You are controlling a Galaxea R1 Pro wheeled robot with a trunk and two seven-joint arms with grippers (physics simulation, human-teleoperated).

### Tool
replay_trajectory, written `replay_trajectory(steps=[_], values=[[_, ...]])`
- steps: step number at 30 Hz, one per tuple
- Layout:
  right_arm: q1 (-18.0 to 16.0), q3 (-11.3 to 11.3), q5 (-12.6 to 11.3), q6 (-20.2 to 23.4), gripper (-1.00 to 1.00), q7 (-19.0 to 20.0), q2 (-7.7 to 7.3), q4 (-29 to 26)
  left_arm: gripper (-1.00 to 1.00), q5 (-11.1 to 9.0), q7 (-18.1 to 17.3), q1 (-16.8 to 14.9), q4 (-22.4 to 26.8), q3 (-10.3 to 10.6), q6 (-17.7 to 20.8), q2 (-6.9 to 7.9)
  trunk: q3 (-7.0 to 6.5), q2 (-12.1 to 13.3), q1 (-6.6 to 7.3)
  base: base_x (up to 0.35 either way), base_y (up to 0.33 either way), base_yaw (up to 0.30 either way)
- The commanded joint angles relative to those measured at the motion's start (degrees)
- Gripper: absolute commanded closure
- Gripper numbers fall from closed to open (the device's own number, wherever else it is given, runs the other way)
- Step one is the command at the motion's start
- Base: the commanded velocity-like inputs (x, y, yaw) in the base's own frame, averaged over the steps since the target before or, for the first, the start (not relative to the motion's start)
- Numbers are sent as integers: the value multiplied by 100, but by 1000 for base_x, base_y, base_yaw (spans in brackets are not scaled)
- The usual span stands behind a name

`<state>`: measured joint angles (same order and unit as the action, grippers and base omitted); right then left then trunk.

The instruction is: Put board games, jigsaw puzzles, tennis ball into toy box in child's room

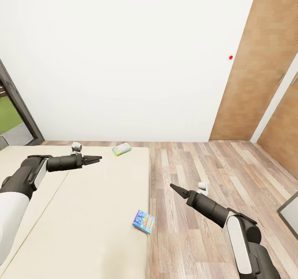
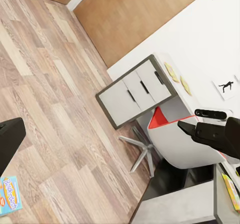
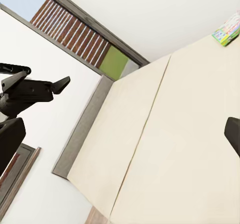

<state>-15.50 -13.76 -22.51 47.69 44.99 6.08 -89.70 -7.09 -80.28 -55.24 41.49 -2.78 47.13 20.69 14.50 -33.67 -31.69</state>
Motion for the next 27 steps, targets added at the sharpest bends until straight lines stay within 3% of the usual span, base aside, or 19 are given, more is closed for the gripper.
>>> replay_trajectory(steps=[1,27], values=[[-6,-11,1,30,-100,23,6,1,-100,-10,-10,-4,-1,0,60,3,-1,-8,-2,0,0,0],[-6,-17,-7,30,-100,27,2,11,-100,-11,11,-4,-1,13,67,-4,-247,-8,-2,0,0,0]])
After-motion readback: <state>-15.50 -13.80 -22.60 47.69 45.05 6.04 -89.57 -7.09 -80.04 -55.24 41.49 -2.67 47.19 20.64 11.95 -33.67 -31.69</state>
